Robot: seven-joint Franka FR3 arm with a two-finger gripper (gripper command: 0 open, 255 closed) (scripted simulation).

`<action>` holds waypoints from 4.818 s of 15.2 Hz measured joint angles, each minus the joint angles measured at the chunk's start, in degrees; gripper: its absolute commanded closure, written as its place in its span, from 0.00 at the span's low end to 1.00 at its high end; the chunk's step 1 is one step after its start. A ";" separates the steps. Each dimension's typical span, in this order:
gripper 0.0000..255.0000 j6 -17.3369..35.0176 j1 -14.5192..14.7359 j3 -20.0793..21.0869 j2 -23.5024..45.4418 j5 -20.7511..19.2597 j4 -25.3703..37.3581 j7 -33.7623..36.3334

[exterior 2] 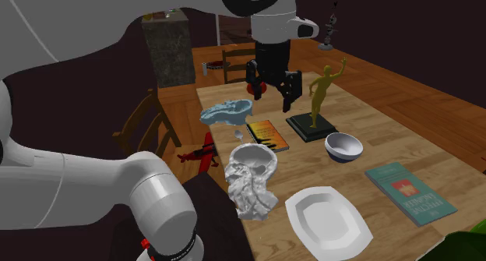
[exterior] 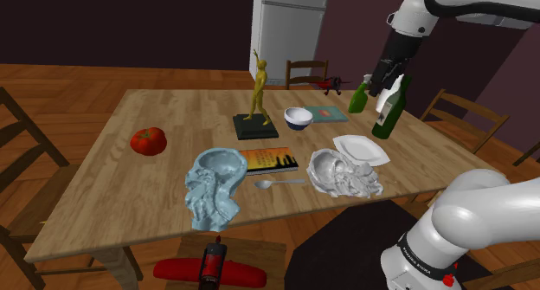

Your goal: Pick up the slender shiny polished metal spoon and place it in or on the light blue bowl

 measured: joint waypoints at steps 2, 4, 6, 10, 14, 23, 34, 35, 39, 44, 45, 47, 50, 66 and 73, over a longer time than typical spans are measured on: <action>0.00 0.74 0.35 0.24 0.70 0.01 -0.23 -0.23; 0.00 2.93 1.40 0.81 2.62 -0.15 -1.10 -1.32; 0.00 5.12 2.70 1.76 4.48 -0.23 -2.15 -2.33; 0.00 10.83 5.24 3.62 9.65 -0.59 -4.21 -4.41; 0.00 15.29 7.78 5.88 14.57 -1.01 -5.35 -6.11; 0.00 26.51 12.31 10.67 28.12 -3.89 -6.55 -9.60; 0.00 37.37 16.49 15.93 43.74 -10.70 -6.51 -9.84; 0.00 38.12 16.53 15.96 44.37 -11.06 -6.74 -9.53; 0.00 41.37 16.08 15.46 46.52 -12.63 -7.96 -8.85; 0.00 42.62 16.00 15.33 47.24 -13.21 -8.54 -8.39; 0.00 42.65 16.00 15.33 47.24 -13.22 -8.55 -8.38; 1.00 42.67 16.00 15.32 47.26 -13.23 -8.56 -8.38; 1.00 42.67 16.00 15.32 47.26 -13.23 -8.56 -8.38; 1.00 37.02 16.17 15.65 42.40 -10.50 -7.29 -11.06; 1.00 31.73 16.29 15.60 38.87 -8.72 -5.16 -13.28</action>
